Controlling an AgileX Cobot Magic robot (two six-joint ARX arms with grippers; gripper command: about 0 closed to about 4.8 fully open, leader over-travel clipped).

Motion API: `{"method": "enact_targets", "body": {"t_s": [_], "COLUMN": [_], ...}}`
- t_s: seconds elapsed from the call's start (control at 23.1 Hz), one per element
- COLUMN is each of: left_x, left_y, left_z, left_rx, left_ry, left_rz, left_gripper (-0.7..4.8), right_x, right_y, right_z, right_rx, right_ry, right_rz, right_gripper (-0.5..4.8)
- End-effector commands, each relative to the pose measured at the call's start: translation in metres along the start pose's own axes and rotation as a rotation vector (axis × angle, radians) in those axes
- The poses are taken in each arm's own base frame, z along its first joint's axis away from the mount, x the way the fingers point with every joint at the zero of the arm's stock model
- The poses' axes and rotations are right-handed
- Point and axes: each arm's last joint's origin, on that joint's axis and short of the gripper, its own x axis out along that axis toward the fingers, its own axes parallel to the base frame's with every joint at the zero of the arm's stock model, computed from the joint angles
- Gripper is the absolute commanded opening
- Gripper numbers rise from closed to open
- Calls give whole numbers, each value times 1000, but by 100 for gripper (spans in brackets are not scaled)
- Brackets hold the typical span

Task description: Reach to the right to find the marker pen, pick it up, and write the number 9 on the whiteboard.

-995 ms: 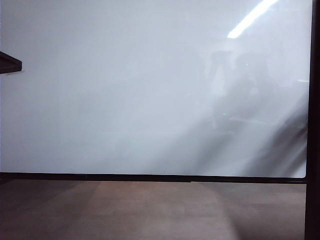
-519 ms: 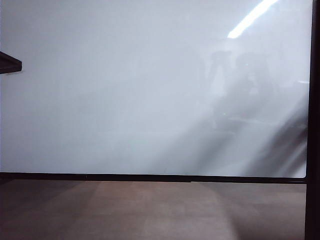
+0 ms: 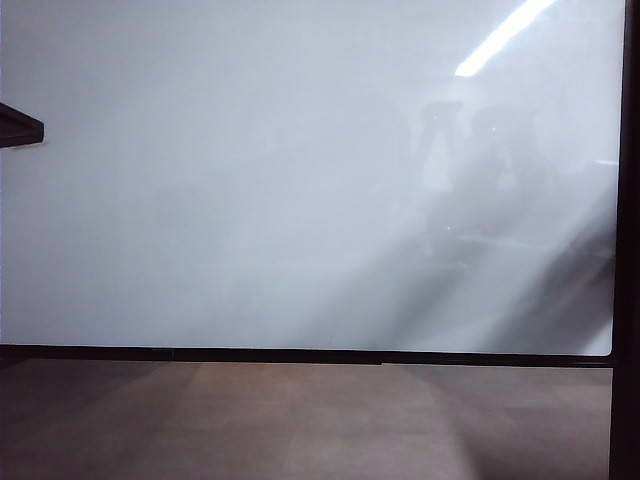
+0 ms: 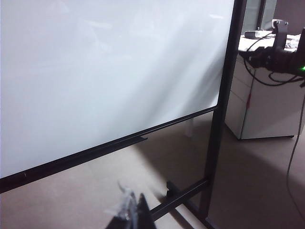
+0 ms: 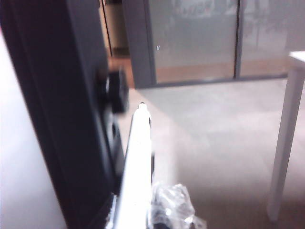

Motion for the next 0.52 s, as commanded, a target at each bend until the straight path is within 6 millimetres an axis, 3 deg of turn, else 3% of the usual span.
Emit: {"method": "enact_targets", "body": {"t_s": [0.04,0.22,0.39,0.43,0.52], "left_x": [0,0,0,0,0], "left_y": [0,0,0,0,0], "left_z": [1,1,1,1,1], "left_rx": [-4,-4,-4,-4,-4], "left_ry": [-6,-6,-6,-7,-7], "left_rz": [-2,-2,-1,-1,-1], "left_gripper": [-5,-5,-5,-5,-5], "right_x": [-1,-12,-32,-43,-62], "right_y": [-4,-25,-37,-31,-17], "right_z": [11,42,114,149,194], "right_rx": [-1,95,68,62,64], "right_ry": [-96,-217,-336,-348,-364], "right_rz": [-57,-109,-188,-206,-247], "right_gripper": [-6,-6,-6,-6,-6]}}
